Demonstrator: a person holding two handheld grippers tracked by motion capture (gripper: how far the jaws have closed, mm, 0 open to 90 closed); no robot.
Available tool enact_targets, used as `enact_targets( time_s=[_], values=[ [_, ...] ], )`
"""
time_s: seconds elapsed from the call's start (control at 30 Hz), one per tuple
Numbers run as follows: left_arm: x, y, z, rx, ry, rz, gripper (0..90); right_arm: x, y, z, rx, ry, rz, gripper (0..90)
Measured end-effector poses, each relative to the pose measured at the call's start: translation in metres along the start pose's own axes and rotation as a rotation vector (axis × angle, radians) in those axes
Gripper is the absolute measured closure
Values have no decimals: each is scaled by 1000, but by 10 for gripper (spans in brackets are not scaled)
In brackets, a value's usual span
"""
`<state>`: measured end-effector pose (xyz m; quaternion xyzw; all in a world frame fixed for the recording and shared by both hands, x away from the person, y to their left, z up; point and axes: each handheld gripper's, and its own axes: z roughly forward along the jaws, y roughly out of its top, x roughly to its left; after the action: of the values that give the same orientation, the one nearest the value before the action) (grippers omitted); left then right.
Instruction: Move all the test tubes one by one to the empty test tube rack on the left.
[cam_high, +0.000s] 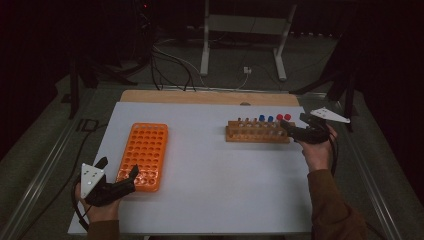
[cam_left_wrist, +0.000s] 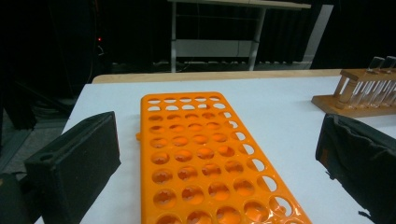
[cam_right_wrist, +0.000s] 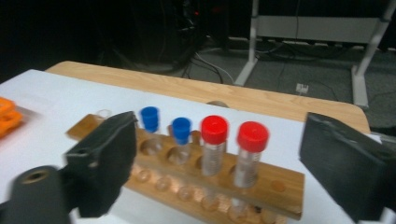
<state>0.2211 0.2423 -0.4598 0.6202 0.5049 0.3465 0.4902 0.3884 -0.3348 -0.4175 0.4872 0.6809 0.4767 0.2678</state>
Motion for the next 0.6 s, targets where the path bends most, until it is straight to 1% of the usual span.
enact_targets(
  time_s=[0.07, 0.1, 0.13, 0.17, 0.2, 0.27, 0.3, 0.33, 0.37, 0.47, 0.53, 0.6],
  values=[
    [0, 0, 0, 0, -2, 2, 4, -4, 2, 4, -7, -25, 10, 228],
    [0, 0, 0, 0, -2, 1, 4, -6, 3, 5, -9, -37, 22, 268],
    [0, 0, 0, 0, -3, 0, 4, -8, 4, 7, -7, -34, 33, 314],
    [0, 0, 0, 0, -4, 1, 4, -10, 4, 10, 1, -30, 49, 362],
    [0, 0, 0, -1, -3, 1, 4, -12, 4, 13, 16, -41, 67, 401],
    [0, 0, 0, -1, -3, 0, 4, -15, 2, 17, 30, -57, 74, 475],
    [0, 0, 0, -1, -3, -1, 4, -17, 1, 19, 35, -57, 84, 498],
    [0, 0, 0, -2, -3, -3, 4, -17, 1, 19, 35, -57, 84, 498],
    [0, 0, 0, -1, -4, -3, 4, -19, -2, 23, 46, -66, 85, 544],
    [0, 0, 0, 0, -6, -1, 4, -20, -5, 28, 59, -54, 85, 585],
    [0, 0, 0, 0, -6, -1, 4, -19, -6, 32, 77, -49, 78, 607],
    [-1, 0, 0, 0, -6, -1, 4, -18, -8, 35, 95, -54, 67, 633]
  ],
)
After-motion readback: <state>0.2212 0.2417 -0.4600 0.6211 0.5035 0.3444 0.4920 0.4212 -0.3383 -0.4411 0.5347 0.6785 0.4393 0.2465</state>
